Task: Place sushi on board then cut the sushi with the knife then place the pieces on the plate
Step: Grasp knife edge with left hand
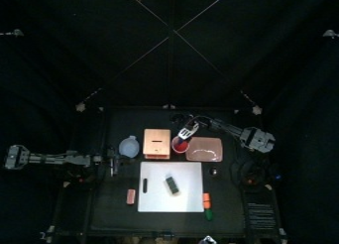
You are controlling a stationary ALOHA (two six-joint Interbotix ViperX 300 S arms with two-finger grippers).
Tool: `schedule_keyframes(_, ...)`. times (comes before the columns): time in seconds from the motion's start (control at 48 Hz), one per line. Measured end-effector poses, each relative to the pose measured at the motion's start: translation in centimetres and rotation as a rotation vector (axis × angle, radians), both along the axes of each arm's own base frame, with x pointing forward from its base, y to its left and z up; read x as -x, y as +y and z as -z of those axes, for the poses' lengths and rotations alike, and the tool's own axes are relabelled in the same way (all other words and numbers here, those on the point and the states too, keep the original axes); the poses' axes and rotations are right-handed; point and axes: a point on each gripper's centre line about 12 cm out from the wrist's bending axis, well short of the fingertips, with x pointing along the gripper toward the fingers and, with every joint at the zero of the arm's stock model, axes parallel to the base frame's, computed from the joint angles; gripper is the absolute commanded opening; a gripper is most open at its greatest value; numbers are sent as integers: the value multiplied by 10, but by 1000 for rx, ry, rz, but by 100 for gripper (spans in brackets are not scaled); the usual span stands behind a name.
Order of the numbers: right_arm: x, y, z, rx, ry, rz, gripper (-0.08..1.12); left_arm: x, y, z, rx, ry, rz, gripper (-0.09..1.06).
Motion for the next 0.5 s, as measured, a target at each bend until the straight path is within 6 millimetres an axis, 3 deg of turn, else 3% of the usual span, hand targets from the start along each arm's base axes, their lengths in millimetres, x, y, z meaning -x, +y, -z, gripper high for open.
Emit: schedule_keyframes(0.5,0,4,-4,-22,11,-7,52,0,0,0,-1,0,1,-3)
